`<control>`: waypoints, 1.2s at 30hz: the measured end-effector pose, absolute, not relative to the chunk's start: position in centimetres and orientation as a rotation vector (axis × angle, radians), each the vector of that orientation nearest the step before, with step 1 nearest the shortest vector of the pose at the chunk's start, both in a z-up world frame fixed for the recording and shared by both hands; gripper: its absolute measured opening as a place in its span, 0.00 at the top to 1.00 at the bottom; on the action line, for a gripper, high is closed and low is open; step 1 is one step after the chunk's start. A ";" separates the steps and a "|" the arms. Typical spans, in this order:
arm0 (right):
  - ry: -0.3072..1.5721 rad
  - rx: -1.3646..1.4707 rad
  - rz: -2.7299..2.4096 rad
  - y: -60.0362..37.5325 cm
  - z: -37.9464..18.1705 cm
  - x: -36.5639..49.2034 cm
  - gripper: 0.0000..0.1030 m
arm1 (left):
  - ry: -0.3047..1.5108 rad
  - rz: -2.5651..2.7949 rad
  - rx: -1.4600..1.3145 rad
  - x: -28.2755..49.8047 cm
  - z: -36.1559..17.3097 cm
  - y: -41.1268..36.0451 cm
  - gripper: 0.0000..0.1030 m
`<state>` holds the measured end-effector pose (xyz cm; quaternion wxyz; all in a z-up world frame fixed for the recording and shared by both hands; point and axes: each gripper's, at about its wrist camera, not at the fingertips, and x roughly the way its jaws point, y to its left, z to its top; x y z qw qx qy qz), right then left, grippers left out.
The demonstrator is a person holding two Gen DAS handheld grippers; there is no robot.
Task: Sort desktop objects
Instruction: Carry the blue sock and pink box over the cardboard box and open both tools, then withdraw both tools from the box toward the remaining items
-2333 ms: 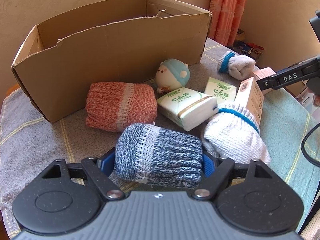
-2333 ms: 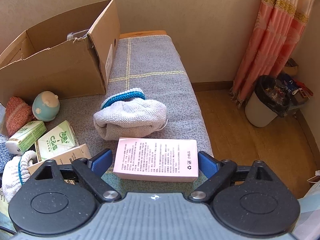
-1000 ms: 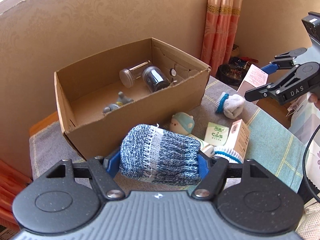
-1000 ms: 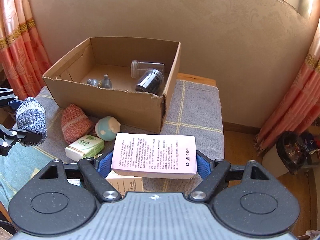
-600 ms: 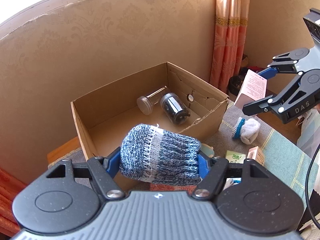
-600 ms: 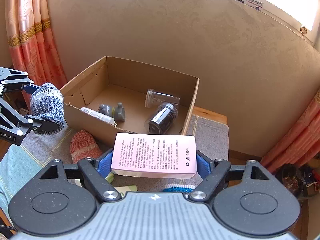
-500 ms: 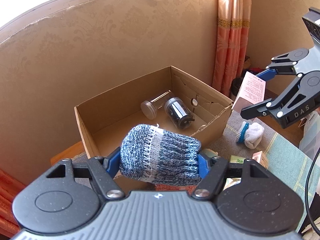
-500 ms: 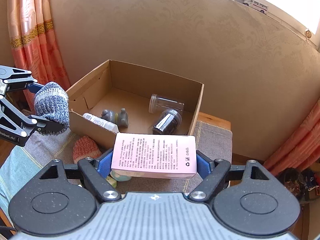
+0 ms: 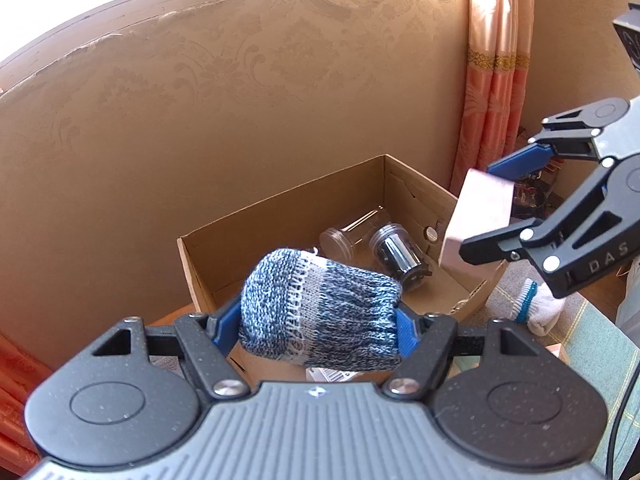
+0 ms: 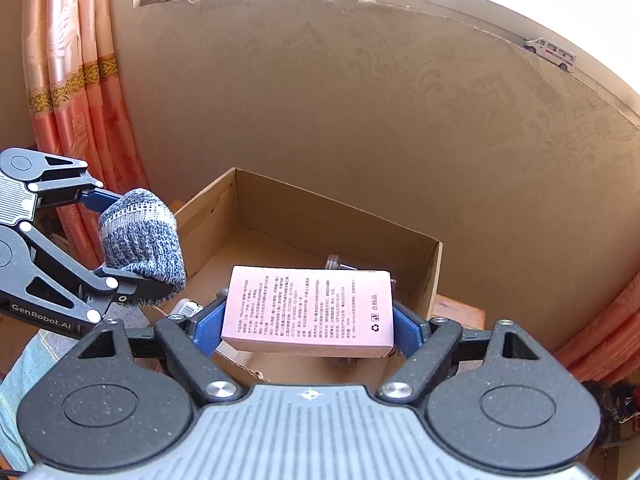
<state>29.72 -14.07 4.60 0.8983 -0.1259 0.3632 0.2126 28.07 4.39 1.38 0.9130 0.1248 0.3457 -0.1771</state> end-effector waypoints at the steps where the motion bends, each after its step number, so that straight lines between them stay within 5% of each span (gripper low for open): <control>1: 0.753 -0.258 0.434 -14.0 4.6 29.6 0.16 | 0.714 -0.361 0.252 28.3 1.4 4.5 0.30; 11: 0.758 -0.237 0.410 -14.9 3.8 25.3 0.03 | 0.746 -0.344 0.200 30.8 1.2 5.2 0.30; 17: 0.749 -0.206 0.382 -16.2 4.4 24.7 0.02 | 0.772 -0.321 0.176 33.0 1.2 5.3 0.28; 25: 0.746 -0.193 0.368 -17.0 4.4 24.4 0.02 | 0.828 -0.253 0.121 34.6 0.4 5.9 0.14; 36: 0.753 -0.194 0.361 -17.0 4.1 23.4 0.00 | 0.840 -0.270 0.167 31.8 0.5 6.1 0.14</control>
